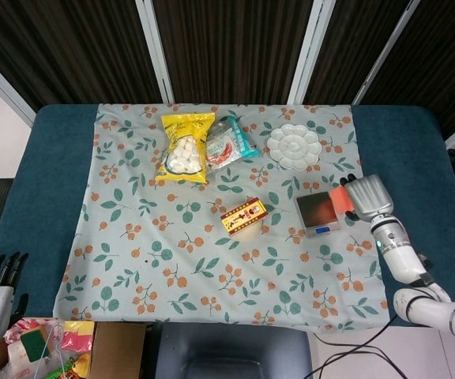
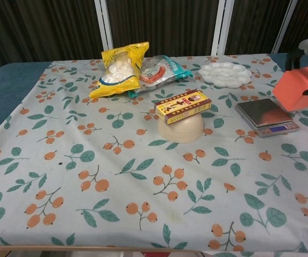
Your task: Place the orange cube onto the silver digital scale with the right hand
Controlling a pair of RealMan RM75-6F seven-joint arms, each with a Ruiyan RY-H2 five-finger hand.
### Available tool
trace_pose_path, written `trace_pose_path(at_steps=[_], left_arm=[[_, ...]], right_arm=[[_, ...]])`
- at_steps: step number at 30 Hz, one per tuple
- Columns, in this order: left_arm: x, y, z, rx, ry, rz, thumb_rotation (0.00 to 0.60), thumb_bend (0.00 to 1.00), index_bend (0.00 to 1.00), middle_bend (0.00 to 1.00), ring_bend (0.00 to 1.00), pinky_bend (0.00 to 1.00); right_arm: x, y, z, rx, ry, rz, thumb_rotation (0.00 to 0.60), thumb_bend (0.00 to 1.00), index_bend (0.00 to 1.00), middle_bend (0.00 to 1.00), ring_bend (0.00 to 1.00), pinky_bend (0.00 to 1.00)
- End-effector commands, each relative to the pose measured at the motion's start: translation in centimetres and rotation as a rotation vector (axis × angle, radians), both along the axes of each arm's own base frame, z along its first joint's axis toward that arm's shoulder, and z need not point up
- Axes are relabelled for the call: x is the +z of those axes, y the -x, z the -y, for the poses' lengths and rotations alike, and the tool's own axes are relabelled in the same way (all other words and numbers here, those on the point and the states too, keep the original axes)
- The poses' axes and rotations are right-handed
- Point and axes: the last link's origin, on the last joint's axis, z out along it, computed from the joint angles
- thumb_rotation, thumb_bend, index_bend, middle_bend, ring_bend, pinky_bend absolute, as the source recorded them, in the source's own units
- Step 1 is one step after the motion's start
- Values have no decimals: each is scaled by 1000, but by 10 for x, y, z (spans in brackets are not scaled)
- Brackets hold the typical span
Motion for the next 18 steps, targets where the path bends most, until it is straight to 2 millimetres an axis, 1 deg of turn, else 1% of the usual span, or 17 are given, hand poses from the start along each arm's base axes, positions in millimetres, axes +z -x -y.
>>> trace_pose_path(at_steps=[1,5,9,10,11,13,15,17,18], left_arm=[[1,0,0,1,-3,2,600,449,0,79,58,35],[3,0,0,-1,-11,5,600,450,0,80,58,34],[4,0,1,-3,-11,7,600,449,0,80,58,34],[4,0,1,-4,-12,7,600,449,0,80,58,34],[4,-1,1,-4,-12,7,600,449,0,80,58,35],[4,-1,1,-4,-11,7,600,449,0,80,58,34],[4,-1,1,-4,-9,6,600,449,0,79,58,34],[3,0,0,-2,-7,5,600,449,0,80,58,35],[3,0,1,-1,-5,3,600,449,0,80,58,34]], right_arm=[[-13,-10,1,1,-40,21,600,362,963,803,808,1000],[-18,-16,1,10,-52,30,600,363,961,803,806,1000],[-19,-18,1,4,-55,29,600,363,955,803,802,1000],[-19,-18,1,1,-57,25,600,362,941,803,794,998],[-20,-19,1,0,-59,21,600,362,905,803,770,984],[-20,-20,1,4,-62,25,600,362,804,769,700,926],[-22,-22,2,2,-70,48,600,362,593,639,574,813],[-22,-24,2,-5,-81,74,600,363,393,515,468,718],[-22,-24,3,-7,-86,81,600,363,327,473,430,679]])
